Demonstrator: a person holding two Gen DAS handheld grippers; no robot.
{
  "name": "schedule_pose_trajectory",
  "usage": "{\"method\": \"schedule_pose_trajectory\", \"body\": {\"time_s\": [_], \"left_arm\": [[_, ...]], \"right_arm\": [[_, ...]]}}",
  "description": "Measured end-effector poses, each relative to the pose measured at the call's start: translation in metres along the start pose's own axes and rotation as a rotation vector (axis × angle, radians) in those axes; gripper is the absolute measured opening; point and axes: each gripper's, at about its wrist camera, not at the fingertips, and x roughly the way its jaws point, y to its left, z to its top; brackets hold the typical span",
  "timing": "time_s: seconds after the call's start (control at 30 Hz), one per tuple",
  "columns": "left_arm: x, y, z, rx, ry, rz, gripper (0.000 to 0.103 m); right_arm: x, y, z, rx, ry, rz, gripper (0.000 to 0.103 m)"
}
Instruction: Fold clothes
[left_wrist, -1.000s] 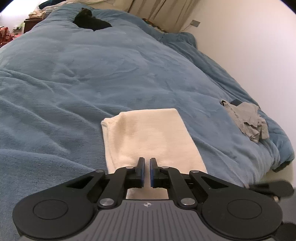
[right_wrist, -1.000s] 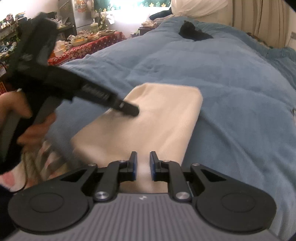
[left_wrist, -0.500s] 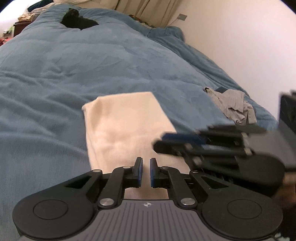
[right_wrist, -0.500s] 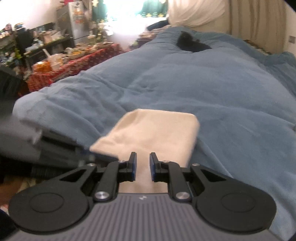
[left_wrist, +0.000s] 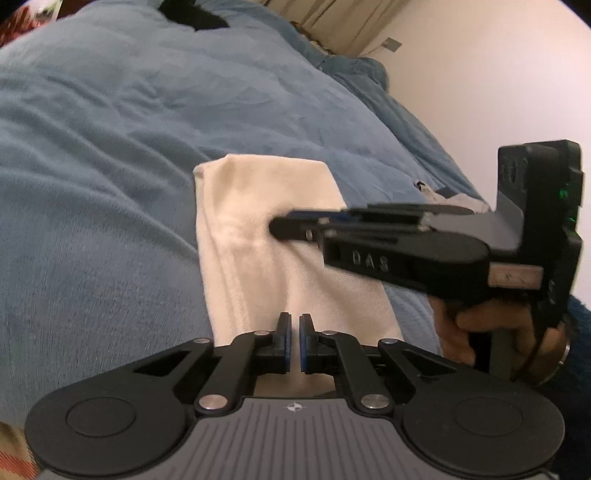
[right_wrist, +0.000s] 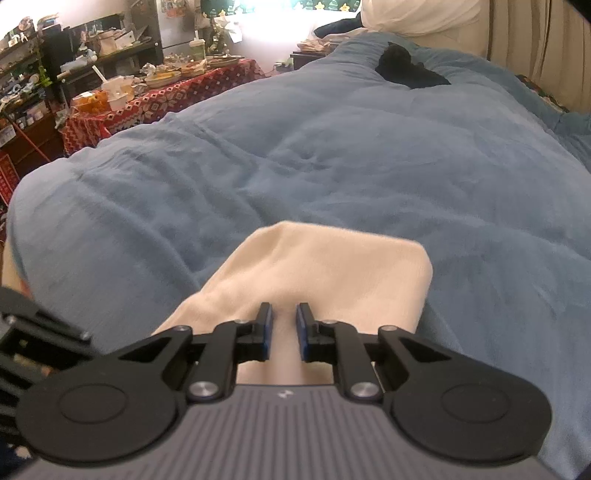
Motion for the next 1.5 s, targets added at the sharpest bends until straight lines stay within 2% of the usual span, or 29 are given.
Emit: {"method": "schedule_pose_trajectory", "body": {"time_s": [0.3, 0.37, 0.47, 0.57, 0.7, 0.77, 0.8, 0.93, 1.07, 1.3, 1.5], "left_arm": [[-0.008, 0.007, -0.003, -0.042, 0.001, -0.025, 0.003], [-0.015, 0.007, 0.001, -0.05, -0.014, -0.031, 0.003], [-0.024, 0.009, 0.008, -0.026, -0.043, -0.019, 0.003], [-0.019, 0.018, 0.011, -0.035, -0.03, -0.016, 0.002], [-0.015, 0.024, 0.008, -0.053, -0.019, -0.016, 0.002], [-0.017, 0.025, 0.006, -0.061, -0.012, -0.018, 0.002], [-0.019, 0.027, 0.005, -0.064, -0.008, -0.019, 0.003], [-0.028, 0.033, 0.005, -0.084, -0.004, -0.019, 0.002], [-0.03, 0.03, 0.003, -0.082, -0.01, -0.011, 0.002], [-0.025, 0.022, 0.002, -0.03, -0.009, 0.024, 0.002], [-0.026, 0.015, 0.0, -0.01, -0.019, 0.05, 0.003]], "right_arm": [[0.033, -0.031, 0.033, 0.039, -0.009, -0.044, 0.012], [0.026, -0.026, 0.036, 0.016, -0.017, -0.045, 0.014], [0.013, -0.011, 0.033, -0.026, -0.009, -0.002, 0.015], [0.009, 0.005, 0.028, -0.063, 0.016, 0.041, 0.015], [0.022, 0.02, 0.025, -0.11, 0.032, 0.031, 0.012], [0.035, 0.015, 0.03, -0.089, 0.023, 0.023, 0.011], [0.042, 0.01, 0.034, -0.072, 0.022, 0.016, 0.004], [0.044, 0.001, 0.041, -0.041, -0.003, 0.008, 0.005], [0.01, 0.011, 0.028, -0.088, -0.028, 0.007, 0.007], [-0.046, 0.021, -0.034, -0.014, 0.02, 0.042, 0.007], [-0.096, 0.023, -0.08, 0.041, 0.016, 0.014, 0.006]]}}
